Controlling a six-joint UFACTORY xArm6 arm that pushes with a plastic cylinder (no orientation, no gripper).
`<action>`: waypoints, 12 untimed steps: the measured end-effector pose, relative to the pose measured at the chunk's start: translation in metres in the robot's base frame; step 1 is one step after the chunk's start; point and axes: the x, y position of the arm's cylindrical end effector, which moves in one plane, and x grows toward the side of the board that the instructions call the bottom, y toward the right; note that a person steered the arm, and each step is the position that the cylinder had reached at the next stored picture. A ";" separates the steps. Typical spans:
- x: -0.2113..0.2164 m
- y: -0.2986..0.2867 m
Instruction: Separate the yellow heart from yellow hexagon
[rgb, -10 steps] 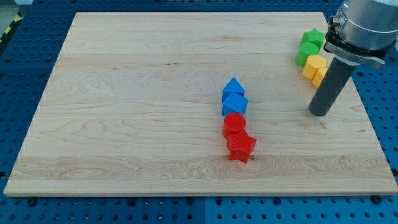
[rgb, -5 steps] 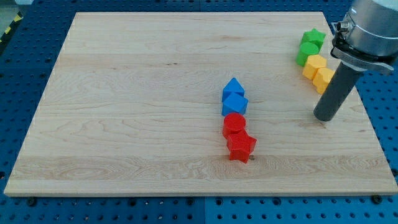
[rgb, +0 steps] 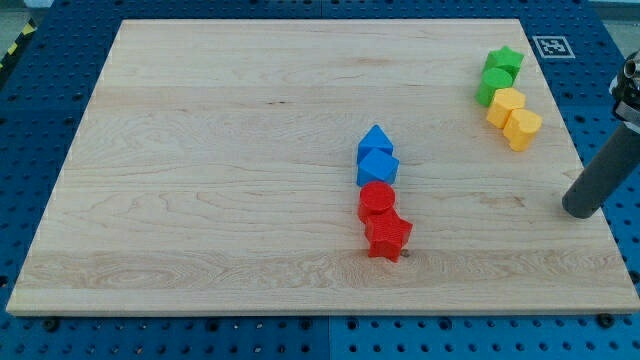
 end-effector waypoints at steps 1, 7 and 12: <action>0.004 0.000; -0.116 -0.003; -0.111 -0.055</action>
